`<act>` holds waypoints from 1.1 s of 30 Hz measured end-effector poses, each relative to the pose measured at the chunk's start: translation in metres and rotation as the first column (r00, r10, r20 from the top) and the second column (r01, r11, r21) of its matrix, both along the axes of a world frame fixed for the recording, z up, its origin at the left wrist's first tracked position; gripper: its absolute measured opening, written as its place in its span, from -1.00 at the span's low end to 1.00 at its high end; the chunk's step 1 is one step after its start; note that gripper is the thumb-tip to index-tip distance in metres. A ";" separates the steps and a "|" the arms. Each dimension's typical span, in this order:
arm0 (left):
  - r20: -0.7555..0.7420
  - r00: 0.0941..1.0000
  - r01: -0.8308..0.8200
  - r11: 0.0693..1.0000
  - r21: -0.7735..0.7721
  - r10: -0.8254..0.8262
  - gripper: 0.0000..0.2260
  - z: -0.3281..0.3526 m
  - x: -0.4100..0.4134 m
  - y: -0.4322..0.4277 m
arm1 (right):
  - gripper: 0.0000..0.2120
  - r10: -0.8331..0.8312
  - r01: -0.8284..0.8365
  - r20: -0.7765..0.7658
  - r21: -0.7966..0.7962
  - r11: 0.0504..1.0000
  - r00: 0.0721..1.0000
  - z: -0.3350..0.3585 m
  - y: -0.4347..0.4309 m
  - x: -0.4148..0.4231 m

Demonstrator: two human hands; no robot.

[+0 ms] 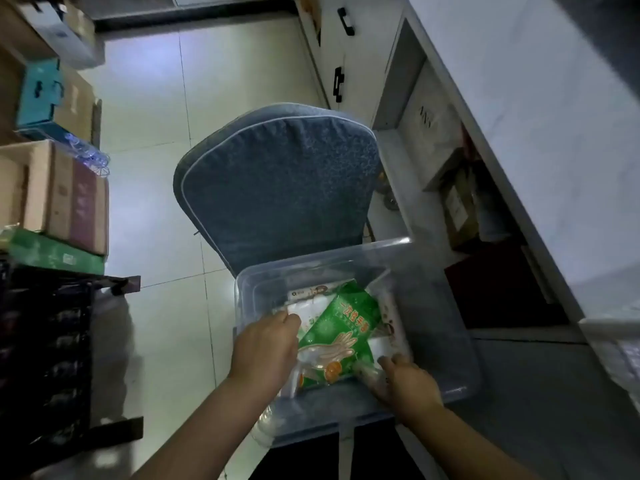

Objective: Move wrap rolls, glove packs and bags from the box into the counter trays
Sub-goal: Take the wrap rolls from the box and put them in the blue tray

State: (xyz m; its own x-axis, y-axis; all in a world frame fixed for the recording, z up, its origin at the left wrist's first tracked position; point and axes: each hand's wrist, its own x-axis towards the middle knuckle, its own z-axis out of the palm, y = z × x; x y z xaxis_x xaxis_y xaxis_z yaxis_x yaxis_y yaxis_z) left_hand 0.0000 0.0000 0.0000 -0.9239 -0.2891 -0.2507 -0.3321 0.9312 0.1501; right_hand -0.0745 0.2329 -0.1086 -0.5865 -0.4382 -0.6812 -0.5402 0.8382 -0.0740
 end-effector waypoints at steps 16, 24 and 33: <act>0.058 0.997 -0.050 0.985 0.164 0.041 -0.75 -0.043 -0.037 0.042 | -0.85 -0.546 0.734 0.494 -0.403 0.546 0.677 0.022 0.009 -0.089; 0.108 0.992 0.049 0.986 0.161 -0.067 -0.42 -0.054 -0.047 0.036 | -0.79 -0.466 0.944 0.832 -0.192 0.268 0.302 0.025 -0.010 -0.115; 0.179 0.983 -0.050 0.997 0.057 0.039 -0.59 -0.079 -0.029 0.007 | -0.67 -0.701 0.860 0.511 -0.183 0.476 0.497 -0.059 -0.005 -0.109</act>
State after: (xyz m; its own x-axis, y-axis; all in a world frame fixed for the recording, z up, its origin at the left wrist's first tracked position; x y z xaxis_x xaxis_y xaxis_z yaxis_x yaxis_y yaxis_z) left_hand -0.0291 0.0072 -0.0789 -0.8496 -0.3084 -0.4279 -0.3998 0.9057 0.1410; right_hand -0.1833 0.2275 -0.1678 -0.5899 -0.1589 -0.7917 0.4612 0.7385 -0.4919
